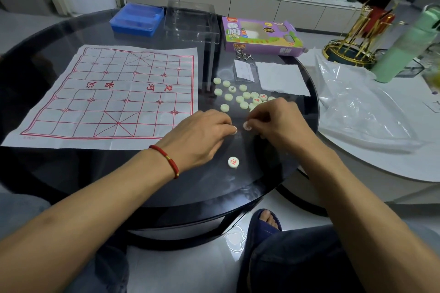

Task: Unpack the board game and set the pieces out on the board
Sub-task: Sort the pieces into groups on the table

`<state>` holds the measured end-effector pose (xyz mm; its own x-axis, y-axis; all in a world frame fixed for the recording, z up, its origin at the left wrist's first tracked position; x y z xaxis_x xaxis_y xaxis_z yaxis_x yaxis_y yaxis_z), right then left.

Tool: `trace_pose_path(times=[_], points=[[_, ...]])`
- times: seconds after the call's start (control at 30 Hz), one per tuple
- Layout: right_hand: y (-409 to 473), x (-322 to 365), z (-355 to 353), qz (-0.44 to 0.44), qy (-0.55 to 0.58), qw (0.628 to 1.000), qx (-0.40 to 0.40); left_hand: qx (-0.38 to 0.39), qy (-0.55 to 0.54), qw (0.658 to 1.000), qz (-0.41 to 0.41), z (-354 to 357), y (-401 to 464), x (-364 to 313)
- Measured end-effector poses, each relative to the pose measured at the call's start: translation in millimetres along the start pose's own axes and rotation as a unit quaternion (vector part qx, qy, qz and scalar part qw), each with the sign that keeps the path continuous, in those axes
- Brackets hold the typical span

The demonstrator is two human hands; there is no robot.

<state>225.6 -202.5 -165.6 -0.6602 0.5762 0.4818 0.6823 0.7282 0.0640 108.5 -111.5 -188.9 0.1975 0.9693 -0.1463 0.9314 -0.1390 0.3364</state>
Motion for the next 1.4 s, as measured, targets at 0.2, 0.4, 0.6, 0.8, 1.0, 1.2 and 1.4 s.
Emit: trace_pose_path(times=[0.2, 0.4, 0.6, 0.8, 1.0, 1.2, 1.4], points=[[3, -1, 3, 0.009, -0.004, 1.0, -0.005, -0.005, 0.029, 0.999, -0.015, 0, 2, 6], [-2, 9, 14, -0.061, -0.061, 0.996, 0.018, 0.001, 0.067, 0.998, -0.021, 0, 3, 3], [-31, 24, 21, -0.153, -0.086, 0.982, 0.062, 0.012, 0.081, 0.996, -0.038, 1, 1, 3], [-41, 23, 9, -0.172, -0.079, 0.982, 0.026, 0.003, 0.056, 0.997, -0.044, 1, 1, 1], [-31, -32, -27, -0.035, -0.161, 0.985, -0.057, -0.01, 0.028, 0.999, -0.039, -1, 0, -1], [-36, -25, -13, -0.071, -0.164, 0.983, -0.034, -0.029, 0.023, 0.998, -0.045, -8, -3, -7], [-38, -8, 2, -0.12, -0.092, 0.989, -0.003, -0.072, -0.051, 0.99, -0.111, -19, -14, -8]])
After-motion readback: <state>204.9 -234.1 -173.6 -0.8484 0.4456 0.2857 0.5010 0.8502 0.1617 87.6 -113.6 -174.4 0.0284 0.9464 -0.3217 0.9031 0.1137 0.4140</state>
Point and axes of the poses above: each hand's wrist, its own y-axis towards the middle knuckle, its own z-axis out of the palm, x = y × z, the point moved 8 cm from there along y, towards the middle knuckle, and after that the axes turned 4 degrees about z, right-handed, at the moved point
